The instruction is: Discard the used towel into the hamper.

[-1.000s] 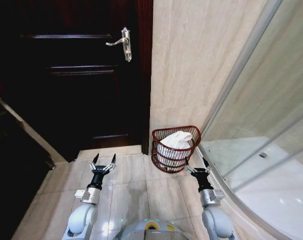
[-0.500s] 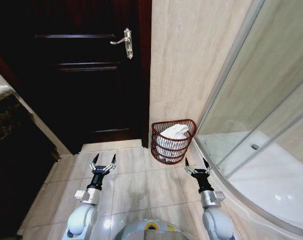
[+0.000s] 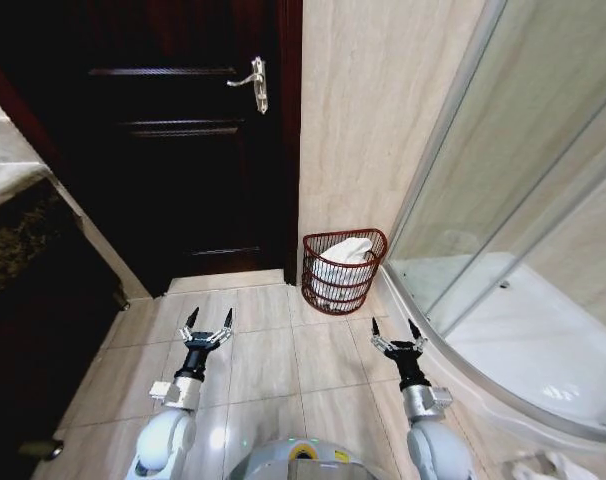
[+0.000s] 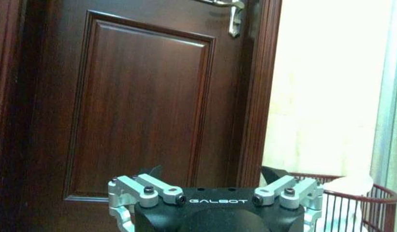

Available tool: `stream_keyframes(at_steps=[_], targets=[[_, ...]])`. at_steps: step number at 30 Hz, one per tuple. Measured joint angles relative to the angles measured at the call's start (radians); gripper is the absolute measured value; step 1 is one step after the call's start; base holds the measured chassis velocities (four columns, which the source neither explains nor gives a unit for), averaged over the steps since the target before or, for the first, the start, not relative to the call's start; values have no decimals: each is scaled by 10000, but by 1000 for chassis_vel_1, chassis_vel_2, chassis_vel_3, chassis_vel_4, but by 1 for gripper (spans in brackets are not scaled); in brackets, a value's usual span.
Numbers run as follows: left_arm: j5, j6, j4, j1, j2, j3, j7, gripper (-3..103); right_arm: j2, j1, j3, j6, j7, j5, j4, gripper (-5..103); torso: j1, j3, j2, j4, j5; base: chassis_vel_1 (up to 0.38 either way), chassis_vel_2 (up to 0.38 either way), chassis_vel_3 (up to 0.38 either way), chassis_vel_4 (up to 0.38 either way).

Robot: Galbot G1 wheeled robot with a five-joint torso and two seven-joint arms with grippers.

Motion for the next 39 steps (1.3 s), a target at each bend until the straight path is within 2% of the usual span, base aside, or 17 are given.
stream_keyframes(at_steps=[16,39], targets=[[135,-31,-1,59,32,-39,-45,100,93,-66,-27,141,-5,-53,-68,100,1,4,8,0,1,76,-83,-80,74],[286,-112,0,97,-34,-49,-49,100,56,-242,58,485,120,42,-312,100,3,7,11,0,0,-84,-85,-81,-88]])
